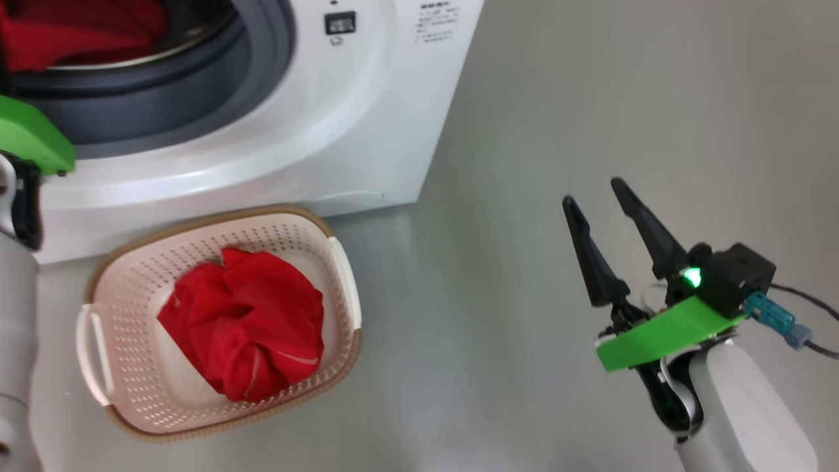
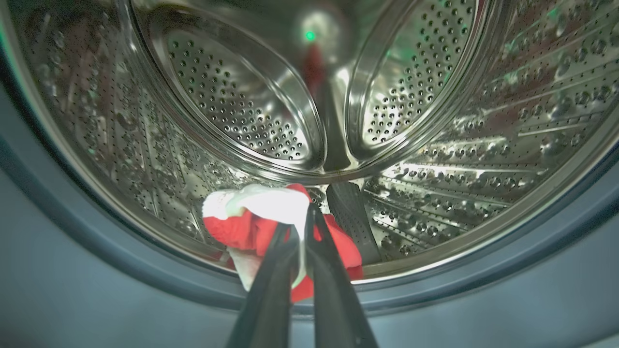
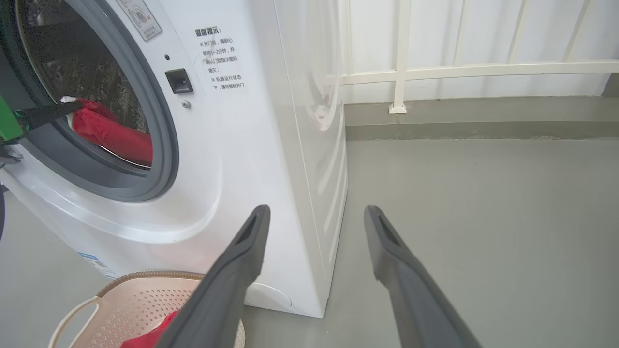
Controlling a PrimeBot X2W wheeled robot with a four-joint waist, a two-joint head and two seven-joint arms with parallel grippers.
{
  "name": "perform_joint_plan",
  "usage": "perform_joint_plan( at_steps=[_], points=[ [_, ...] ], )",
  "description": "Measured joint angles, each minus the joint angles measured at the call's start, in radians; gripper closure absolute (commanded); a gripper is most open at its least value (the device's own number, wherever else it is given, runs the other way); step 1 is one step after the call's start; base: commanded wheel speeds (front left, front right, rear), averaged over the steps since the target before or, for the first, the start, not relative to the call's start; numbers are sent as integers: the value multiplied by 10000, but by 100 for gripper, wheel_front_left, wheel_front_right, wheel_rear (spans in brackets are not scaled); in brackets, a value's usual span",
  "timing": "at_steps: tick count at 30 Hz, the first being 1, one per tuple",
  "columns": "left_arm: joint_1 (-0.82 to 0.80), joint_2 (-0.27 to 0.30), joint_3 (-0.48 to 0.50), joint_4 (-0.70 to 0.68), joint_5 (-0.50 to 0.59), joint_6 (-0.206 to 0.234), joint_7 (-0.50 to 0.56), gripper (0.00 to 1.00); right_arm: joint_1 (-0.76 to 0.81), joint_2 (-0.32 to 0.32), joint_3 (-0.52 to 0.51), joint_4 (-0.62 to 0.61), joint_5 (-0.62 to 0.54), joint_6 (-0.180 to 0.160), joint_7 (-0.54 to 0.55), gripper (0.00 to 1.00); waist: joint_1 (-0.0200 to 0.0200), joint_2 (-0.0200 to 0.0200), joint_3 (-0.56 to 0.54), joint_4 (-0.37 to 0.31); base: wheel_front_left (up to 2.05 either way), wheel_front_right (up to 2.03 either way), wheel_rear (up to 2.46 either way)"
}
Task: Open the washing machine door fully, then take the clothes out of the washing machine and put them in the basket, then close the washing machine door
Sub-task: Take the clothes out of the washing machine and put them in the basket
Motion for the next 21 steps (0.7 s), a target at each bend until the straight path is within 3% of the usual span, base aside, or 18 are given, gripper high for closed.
perform_joint_plan(
  at_steps=[21],
  points=[
    [4972,-1225,1801,-7624,382,-79,-73,100,1337,-435,-558,12,100,0,0,0,0,0,-1718,909,0,0,0]
  ],
)
